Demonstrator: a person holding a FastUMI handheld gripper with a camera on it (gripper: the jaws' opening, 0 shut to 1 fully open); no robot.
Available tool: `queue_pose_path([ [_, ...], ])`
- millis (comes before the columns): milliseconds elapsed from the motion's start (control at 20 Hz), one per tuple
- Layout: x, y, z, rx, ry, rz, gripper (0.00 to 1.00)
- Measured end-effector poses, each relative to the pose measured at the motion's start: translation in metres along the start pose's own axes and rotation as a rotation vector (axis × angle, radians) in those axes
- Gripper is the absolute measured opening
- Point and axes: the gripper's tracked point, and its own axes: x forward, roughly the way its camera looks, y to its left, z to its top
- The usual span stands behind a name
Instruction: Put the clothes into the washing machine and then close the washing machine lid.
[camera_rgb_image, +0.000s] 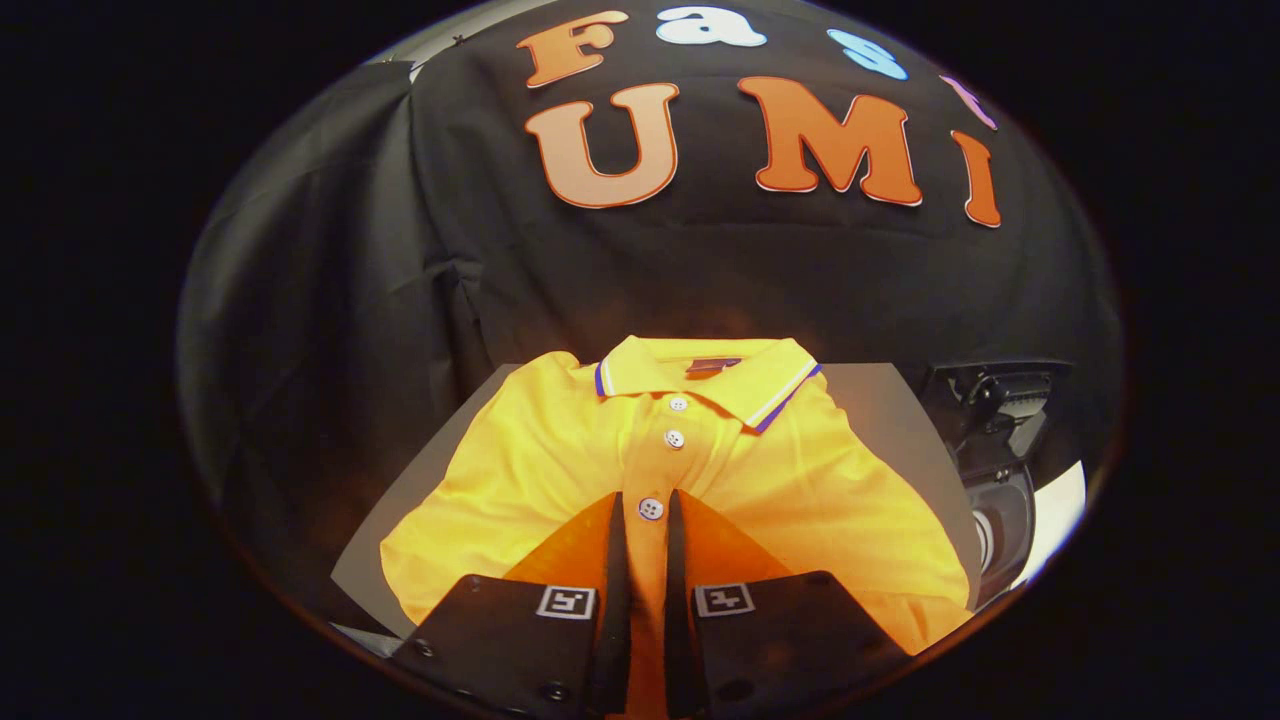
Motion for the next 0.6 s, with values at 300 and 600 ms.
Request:
queue_pose_path([
  [300,-0.012,-0.012,0.006,0.032,0.024,0.018,0.11],
  [600,-0.036,-0.039,0.049,0.015,-0.074,-0.034,0.08],
])
